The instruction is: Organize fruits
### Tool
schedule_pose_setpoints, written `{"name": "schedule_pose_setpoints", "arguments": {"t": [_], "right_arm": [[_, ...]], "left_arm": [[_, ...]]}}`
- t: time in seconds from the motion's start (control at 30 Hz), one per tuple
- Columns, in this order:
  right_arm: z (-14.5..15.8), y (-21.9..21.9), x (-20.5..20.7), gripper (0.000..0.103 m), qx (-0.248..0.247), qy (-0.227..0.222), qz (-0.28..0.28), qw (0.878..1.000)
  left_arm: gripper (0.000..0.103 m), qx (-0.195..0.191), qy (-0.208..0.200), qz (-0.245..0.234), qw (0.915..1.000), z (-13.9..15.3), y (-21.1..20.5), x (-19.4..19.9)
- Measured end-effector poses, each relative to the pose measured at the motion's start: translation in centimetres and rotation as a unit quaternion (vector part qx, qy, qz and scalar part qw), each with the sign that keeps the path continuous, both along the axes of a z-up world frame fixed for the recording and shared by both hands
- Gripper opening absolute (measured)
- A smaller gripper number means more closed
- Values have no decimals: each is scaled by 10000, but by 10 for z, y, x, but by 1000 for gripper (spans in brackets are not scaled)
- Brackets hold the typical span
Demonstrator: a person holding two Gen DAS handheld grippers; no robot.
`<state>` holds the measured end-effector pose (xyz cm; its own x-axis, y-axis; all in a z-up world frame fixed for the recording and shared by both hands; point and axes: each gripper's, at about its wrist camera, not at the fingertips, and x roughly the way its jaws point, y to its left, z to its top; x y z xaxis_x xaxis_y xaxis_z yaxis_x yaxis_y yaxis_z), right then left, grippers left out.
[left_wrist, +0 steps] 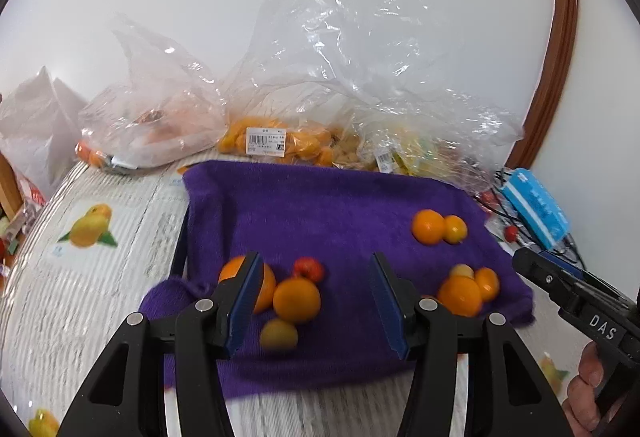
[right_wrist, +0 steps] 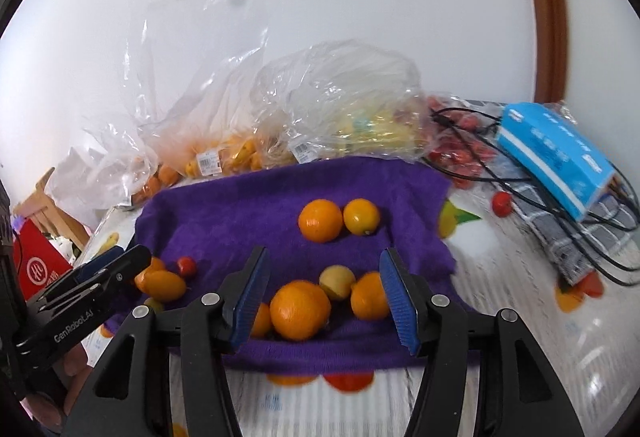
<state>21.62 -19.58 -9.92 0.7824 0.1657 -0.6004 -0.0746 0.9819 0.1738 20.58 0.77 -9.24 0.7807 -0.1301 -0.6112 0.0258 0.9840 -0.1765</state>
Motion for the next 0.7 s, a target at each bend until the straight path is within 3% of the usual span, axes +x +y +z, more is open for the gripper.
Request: {"name": "schedule_pose_setpoints", "arguments": {"t": [0.17,0.27,0.43,0.63,0.7], "right_arm": [[20,3,-38,57,-405,16,-120,9991],[31,0,-62,57,-225,42,-150,9996],[48,3,-105,57,-171,-49,-275,9995],[59,1,-142,57,-210,35,-395,9990],[61,0,-153,63,-160,-7,-414,9990]], "left_arm": [[53,51,50,46,10000,20,3,-41],[64,-3,6,79,10000,32,7,-67],[71,148,-102,163,9997,51,8,-106],[75,387,-218,231,9987,67,2,-137],[76,438,-235,253,9984,71,-1,-148]]}}
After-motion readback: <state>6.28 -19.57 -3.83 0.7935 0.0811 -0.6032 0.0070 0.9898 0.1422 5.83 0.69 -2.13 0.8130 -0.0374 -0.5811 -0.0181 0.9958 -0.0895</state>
